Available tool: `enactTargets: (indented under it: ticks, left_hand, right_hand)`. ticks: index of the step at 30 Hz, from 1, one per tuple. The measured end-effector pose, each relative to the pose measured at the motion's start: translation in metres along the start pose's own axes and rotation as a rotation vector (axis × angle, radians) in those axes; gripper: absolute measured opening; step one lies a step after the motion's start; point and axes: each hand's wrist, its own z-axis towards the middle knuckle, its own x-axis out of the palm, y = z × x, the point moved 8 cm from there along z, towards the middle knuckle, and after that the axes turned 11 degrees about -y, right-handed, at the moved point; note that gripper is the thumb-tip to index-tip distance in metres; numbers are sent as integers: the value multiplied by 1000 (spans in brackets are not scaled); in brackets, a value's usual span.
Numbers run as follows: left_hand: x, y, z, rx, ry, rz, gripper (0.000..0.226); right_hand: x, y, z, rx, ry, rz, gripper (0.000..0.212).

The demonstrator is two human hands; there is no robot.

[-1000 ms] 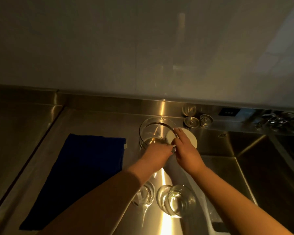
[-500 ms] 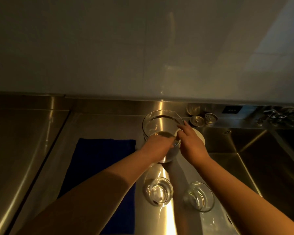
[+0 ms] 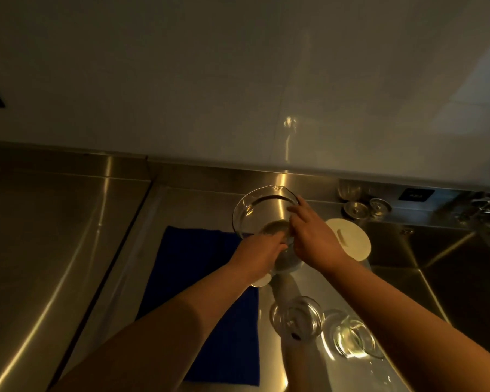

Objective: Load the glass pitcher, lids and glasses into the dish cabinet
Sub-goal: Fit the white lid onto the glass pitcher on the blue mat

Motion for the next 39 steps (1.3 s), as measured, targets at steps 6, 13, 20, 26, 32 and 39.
enactTargets:
  ticks: [6,13,20,26,32,39]
  left_hand:
    - [-1,18,-17,-38,31,41,23]
    - [-5,27,-29,-65,3,-4,23]
    - [-20,32,-35,-45,-31,-107,41]
    - [-28,33,-39,125,-46,67,90]
    - [-36,41,-46,153,-54,146,97]
    - [-42,64,-60,86,-92,216,91]
  right_hand:
    - [17,20,-1,-25,77,30,17]
    - [20,34,0,-22,49,105,14]
    - [26,40,1,-16,-5,245,53]
    - [37,43,-10,74,0,437,88]
    - [65,38,-23,105,78,357,116]
    - [79,47,-14,119,130,320,121]
